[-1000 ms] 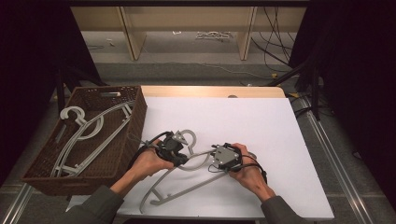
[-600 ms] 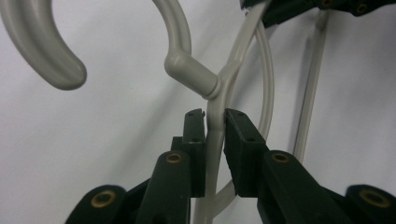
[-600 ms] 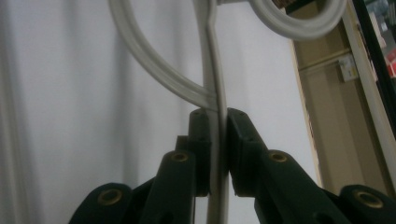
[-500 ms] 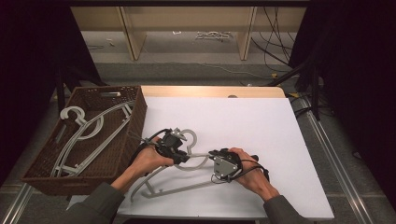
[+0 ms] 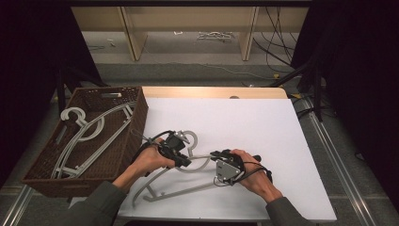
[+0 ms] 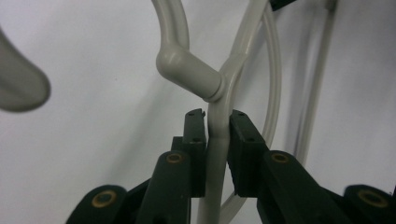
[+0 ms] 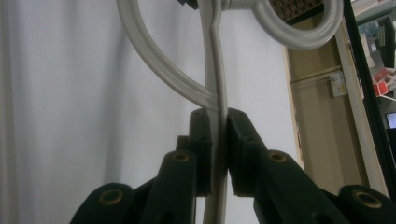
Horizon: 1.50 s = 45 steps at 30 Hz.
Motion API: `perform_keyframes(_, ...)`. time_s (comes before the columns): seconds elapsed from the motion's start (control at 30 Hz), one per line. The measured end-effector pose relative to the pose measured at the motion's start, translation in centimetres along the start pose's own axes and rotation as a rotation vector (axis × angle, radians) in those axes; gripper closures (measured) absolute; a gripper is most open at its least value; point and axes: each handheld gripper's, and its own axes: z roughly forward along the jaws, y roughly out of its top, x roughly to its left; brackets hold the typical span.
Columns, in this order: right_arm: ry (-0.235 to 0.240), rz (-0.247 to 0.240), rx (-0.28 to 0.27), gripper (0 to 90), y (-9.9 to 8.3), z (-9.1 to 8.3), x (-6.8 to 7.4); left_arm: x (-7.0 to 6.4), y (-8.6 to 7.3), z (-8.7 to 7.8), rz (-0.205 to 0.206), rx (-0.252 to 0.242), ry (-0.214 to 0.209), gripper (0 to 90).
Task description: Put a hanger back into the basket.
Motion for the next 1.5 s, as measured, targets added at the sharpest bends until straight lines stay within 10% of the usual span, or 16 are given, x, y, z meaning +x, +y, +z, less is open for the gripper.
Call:
perform_keyframes(0.3,-0.029,0.05,0.002,74.1,0.1,-0.4,-0.4,-0.7,0.2,-1.3,0.03,-0.013,0.027,81.0)
perform_keyframes(0.57,-0.206,0.37,-0.025,38.4,0.6,-2.1,-1.3,0.2,0.2,-3.2,-0.006,-0.055,0.061,81.0)
perform_keyframes(0.97,-0.293,0.75,-0.181,27.2,0.7,-5.3,-1.6,0.8,0.8,-7.1,-0.055,-0.141,0.094,80.7)
perform_keyframes(1.07,-0.299,0.774,-0.199,26.7,0.9,-6.1,-1.2,0.2,1.3,-8.0,-0.106,-0.212,0.104,80.7)
perform_keyframes(1.5,-0.282,0.73,-0.237,26.7,1.9,-8.1,1.1,0.1,2.7,-13.6,-0.092,-0.286,0.156,80.5)
